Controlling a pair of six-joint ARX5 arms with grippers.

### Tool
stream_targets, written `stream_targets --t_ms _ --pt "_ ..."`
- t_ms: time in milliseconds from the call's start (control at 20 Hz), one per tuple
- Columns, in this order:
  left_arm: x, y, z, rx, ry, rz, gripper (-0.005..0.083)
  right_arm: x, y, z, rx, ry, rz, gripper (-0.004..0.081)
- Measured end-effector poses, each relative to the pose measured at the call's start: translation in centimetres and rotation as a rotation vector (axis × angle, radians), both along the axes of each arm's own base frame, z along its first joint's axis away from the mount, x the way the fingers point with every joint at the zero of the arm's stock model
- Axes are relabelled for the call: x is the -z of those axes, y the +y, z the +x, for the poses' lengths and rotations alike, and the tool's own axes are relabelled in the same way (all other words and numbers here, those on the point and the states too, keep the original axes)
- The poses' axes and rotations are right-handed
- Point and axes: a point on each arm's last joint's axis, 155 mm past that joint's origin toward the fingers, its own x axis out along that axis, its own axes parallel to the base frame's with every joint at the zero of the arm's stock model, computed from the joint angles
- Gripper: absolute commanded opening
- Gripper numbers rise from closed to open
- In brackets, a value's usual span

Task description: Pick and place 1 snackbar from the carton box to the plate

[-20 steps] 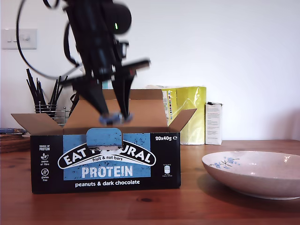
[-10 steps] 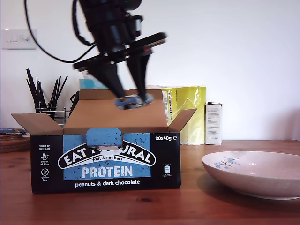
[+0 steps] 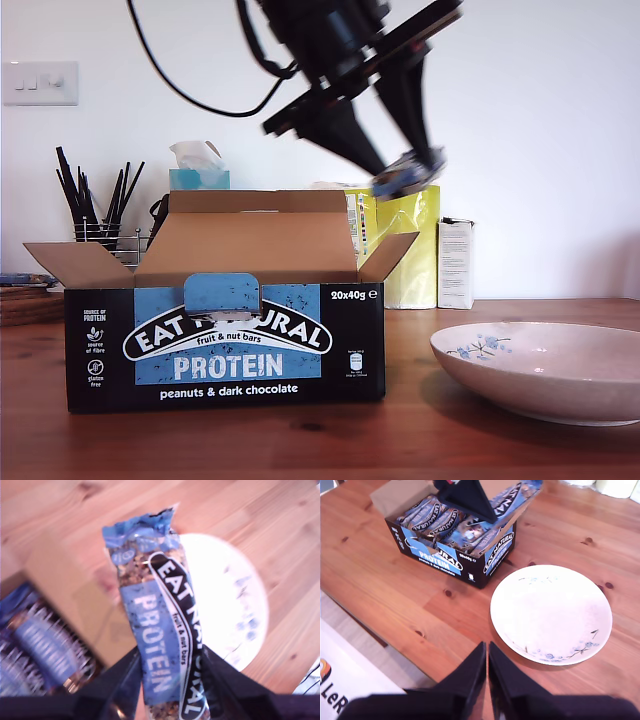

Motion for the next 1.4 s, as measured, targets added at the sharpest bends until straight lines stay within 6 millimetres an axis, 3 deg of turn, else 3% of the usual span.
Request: stream_targets --t_ms 200,450,750,850,1000,1400 --pt "-2.1 -3.2 -0.7 0.059 -0.067 -0.103 0.0157 0.3 -0.6 -0.5 0.024 0.013 0.010 -0.0013" --pt "-3.6 -5.5 -1.4 0.103 -0.108 -0.180 0.0157 0.4 -0.8 -0.5 0.034 0.017 0.003 -0.0013" --pt "-2.8 -7.0 -1.5 0.124 -0.115 -0.197 0.0157 0.6 -2.9 0.2 0.152 0.010 -0.037 -0.0013" --pt "-2.4 -7.2 -1.5 0.126 -0.112 -0.193 0.0157 -0.4 -3.5 0.2 0.171 -0.013 -0.035 -0.0013" --pt "-1.8 -8.1 -1.1 0.135 -0.099 -0.187 0.0157 -2.1 -3.7 0.0 0.174 -0.046 -0.009 -0.0013" --pt "0.3 -11.9 -0.6 0.234 -0.113 -0.094 0.0157 -2.0 -3.8 -0.1 0.175 -0.042 -0.012 -0.0013"
